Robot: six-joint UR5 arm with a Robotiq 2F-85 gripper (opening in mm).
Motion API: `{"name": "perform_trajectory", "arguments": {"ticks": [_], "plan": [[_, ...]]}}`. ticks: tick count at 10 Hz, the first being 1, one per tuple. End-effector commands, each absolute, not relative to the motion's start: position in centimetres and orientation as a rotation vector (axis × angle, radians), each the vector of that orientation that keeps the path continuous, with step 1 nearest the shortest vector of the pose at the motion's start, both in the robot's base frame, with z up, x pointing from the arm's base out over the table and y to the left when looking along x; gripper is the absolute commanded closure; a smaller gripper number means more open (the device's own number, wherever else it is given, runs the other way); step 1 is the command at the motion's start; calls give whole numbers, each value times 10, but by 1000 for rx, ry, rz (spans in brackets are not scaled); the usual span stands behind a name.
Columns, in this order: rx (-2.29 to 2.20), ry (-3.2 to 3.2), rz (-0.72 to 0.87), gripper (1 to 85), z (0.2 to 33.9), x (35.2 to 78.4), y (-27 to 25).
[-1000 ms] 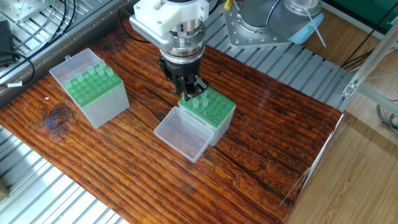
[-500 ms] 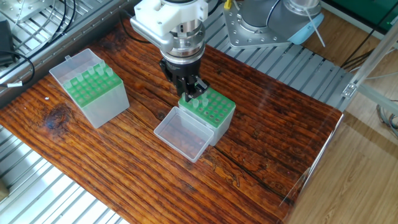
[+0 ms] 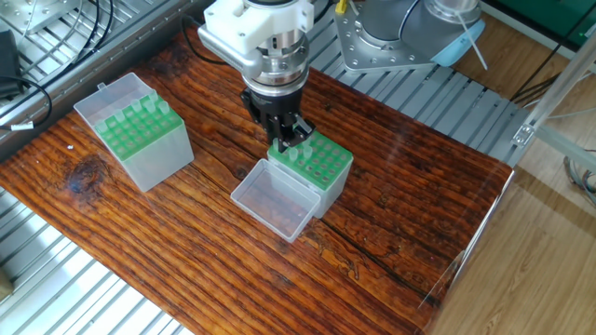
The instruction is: Transfer all large pipette tips from one holder to another
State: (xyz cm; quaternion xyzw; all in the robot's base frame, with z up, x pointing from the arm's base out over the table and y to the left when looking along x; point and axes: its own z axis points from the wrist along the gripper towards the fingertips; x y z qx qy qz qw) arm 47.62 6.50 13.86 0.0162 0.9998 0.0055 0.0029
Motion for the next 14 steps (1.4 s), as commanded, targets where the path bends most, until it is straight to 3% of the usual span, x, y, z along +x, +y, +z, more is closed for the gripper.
{"name": "perform_trajectory", "arguments": {"ticks": [1,10,14], "plan": [[59,3134,28,643,140,477,67],[69,3142,-23,830,154,475,66],[-2,3127,-80,840,199,477,65]]}}
